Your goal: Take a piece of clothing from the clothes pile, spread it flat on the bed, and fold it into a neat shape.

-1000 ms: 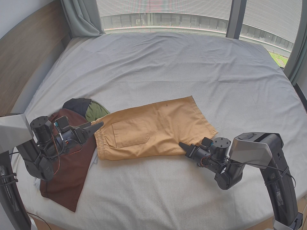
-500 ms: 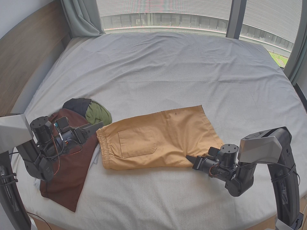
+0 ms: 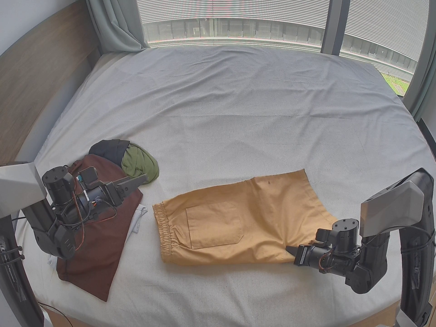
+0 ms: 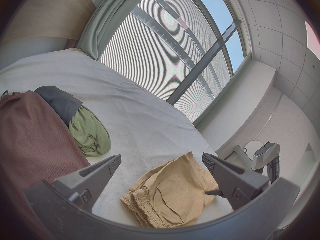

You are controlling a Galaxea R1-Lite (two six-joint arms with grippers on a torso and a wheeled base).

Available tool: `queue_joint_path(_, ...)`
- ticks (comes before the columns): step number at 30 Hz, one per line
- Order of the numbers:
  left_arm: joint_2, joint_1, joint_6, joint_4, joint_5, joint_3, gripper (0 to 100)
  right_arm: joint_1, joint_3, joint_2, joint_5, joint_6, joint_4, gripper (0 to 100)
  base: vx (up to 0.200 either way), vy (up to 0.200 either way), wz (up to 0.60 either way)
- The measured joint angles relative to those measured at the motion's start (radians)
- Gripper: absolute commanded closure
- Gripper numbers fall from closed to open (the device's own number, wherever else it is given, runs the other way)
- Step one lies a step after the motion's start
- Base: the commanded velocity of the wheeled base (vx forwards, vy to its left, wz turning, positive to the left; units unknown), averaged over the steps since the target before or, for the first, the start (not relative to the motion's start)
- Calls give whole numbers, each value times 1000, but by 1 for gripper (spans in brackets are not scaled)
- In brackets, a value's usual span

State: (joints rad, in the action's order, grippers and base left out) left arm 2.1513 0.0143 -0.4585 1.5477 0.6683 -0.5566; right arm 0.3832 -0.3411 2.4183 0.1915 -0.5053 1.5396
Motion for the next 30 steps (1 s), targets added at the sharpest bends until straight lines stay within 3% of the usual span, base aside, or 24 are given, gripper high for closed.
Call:
queue_joint_path(9, 0, 2, 48, 1, 43, 26, 0, 4, 95, -40, -28, 20, 0, 100, 0, 0, 0)
queue_joint_path(14, 0, 10, 25, 1, 51, 33, 0, 6, 97, -42, -28, 19, 0, 100, 0, 0, 0)
queue_joint_path(15, 0, 12, 25, 1, 52, 34, 0, 7, 97, -43, -28, 19, 0, 0, 0, 0, 0)
queue_joint_path(24, -5, 15, 22, 1, 72, 20, 0, 10, 155, -55, -7, 37, -1, 0, 0, 0, 0)
queue_joint_path(30, -7, 12, 37, 1, 152, 35, 0, 23, 226, -70, 102, 83, -1, 0, 0, 0, 0)
